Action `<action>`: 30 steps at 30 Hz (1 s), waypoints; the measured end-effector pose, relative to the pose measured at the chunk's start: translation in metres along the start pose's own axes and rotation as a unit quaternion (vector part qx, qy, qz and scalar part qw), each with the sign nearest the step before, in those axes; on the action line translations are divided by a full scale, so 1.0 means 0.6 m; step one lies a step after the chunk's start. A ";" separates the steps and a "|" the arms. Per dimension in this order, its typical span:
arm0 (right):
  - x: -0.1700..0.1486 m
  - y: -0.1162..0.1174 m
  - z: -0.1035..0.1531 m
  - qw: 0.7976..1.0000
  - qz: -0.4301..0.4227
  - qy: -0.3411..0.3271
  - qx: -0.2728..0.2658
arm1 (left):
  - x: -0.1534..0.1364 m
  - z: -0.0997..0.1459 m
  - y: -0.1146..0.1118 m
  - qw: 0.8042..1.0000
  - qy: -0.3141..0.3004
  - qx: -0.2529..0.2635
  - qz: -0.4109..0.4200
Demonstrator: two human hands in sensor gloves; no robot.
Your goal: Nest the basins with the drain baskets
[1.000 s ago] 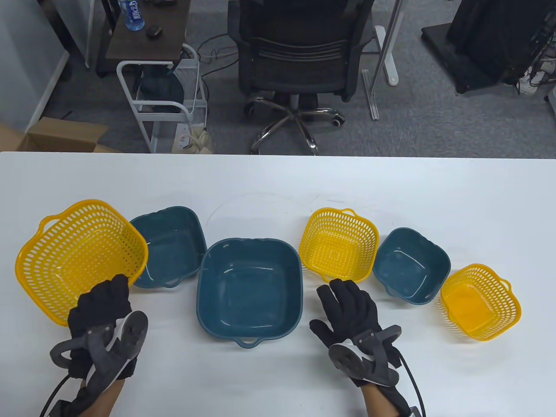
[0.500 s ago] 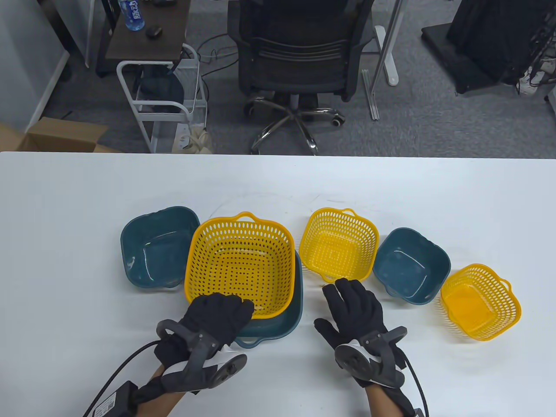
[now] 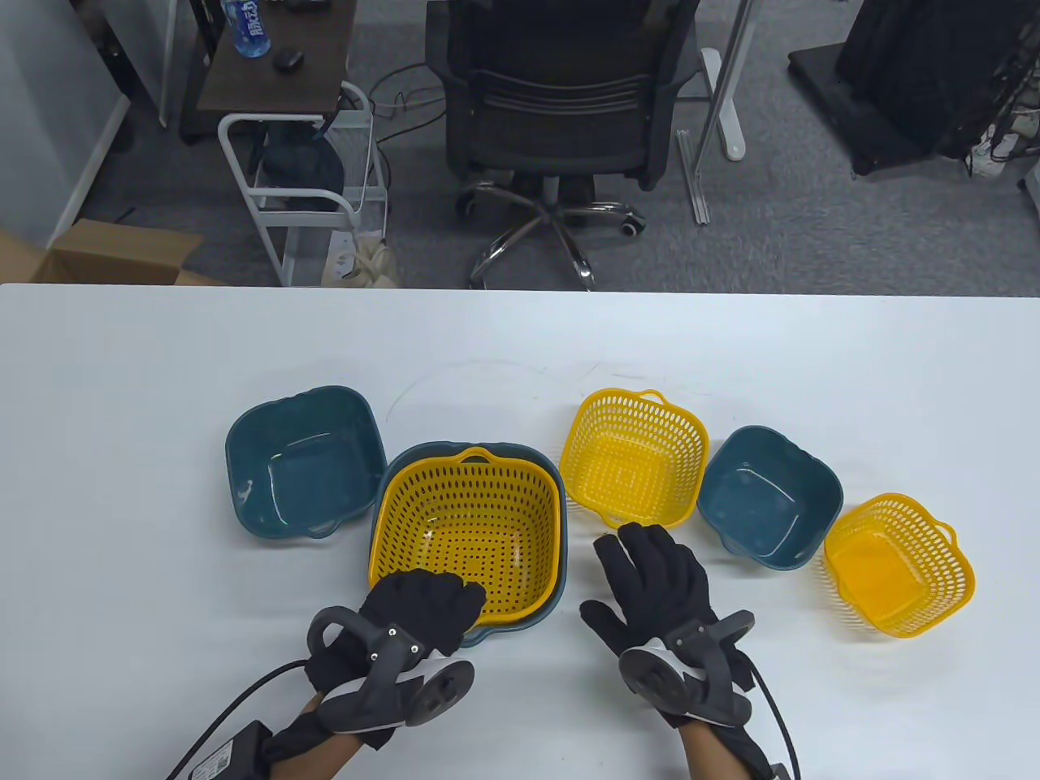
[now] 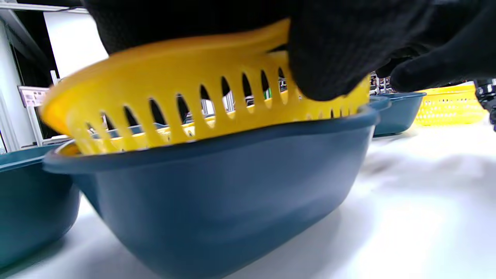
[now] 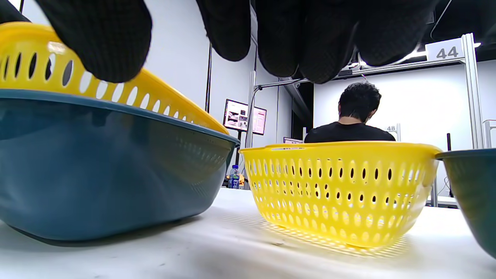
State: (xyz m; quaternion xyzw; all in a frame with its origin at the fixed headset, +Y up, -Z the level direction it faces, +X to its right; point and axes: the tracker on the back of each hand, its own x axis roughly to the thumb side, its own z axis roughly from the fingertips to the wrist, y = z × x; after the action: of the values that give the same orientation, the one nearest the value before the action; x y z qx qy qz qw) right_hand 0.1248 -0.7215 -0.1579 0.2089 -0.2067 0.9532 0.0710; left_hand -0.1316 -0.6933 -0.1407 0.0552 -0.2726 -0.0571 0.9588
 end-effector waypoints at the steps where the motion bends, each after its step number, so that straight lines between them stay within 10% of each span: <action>1: -0.002 0.000 0.000 1.000 0.000 0.002 0.001 | -0.003 0.001 0.001 1.000 0.003 -0.007 0.007; 7: -0.007 0.000 0.001 1.000 0.001 0.008 0.000 | -0.045 0.015 0.012 0.995 0.012 -0.054 0.077; 14: -0.019 0.003 -0.004 0.999 0.019 0.024 0.015 | -0.117 0.054 0.003 0.991 0.096 0.023 0.091; 20: -0.045 0.009 -0.041 0.993 0.058 0.074 0.077 | -0.170 0.091 -0.039 0.975 0.165 0.124 0.080; 30: -0.046 0.077 -0.142 0.961 0.117 0.069 0.240 | -0.190 0.103 -0.062 0.974 0.184 0.105 0.074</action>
State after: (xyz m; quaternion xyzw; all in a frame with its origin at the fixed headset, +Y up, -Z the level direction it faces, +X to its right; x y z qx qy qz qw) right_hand 0.1083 -0.7287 -0.2570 0.1275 0.0105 0.9886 -0.0795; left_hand -0.2635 -0.7191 -0.1525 0.1448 -0.0994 0.0545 0.9829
